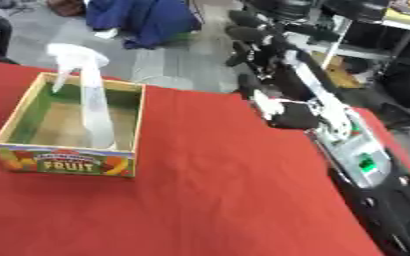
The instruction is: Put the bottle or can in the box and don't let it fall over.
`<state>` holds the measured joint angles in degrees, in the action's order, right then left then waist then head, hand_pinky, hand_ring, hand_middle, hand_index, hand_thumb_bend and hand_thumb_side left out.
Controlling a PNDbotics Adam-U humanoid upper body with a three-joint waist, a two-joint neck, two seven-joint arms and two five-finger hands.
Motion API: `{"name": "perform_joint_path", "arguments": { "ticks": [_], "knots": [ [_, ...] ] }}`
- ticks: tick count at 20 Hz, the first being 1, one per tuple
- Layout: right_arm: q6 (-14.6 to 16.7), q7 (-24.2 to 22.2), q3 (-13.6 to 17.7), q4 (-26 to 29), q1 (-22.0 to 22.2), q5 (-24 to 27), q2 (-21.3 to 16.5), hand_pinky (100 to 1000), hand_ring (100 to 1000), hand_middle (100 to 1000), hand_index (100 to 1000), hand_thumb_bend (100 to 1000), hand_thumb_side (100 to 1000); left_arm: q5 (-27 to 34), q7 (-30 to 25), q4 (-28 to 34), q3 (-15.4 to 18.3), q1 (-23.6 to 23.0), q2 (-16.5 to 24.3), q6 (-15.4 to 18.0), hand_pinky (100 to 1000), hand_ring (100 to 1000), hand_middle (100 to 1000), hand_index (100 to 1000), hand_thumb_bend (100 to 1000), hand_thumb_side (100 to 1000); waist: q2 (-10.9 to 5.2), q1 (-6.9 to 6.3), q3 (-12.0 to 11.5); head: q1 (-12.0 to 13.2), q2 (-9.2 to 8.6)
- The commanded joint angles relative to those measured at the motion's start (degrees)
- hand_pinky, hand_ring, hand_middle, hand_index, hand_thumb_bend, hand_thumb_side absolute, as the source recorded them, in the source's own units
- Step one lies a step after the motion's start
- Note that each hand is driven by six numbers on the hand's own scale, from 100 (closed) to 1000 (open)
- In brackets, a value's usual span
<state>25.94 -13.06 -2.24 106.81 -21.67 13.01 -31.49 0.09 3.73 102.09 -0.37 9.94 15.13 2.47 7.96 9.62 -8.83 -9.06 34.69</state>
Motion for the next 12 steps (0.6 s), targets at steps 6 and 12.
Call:
{"name": "perform_joint_path", "arguments": {
  "ticks": [6,12],
  "knots": [
    [-6.53,-7.03,5.09,7.74,10.81,3.18,11.28,713,1000,1000,877,100,470,-1.29,2.12,0.86,2.1,-1.17,0.77,-0.06,773,757,598,759,133,787,-0.42,-1.29,2.72,5.77,1.64],
    [-9.97,-10.54,5.5,7.13,16.96,0.22,19.16,711,1000,1000,866,100,470,-1.57,2.25,0.85,2.05,-2.3,0.56,-0.18,775,759,599,760,129,789,-0.67,-2.47,5.33,6.82,4.54]
  ]
}}
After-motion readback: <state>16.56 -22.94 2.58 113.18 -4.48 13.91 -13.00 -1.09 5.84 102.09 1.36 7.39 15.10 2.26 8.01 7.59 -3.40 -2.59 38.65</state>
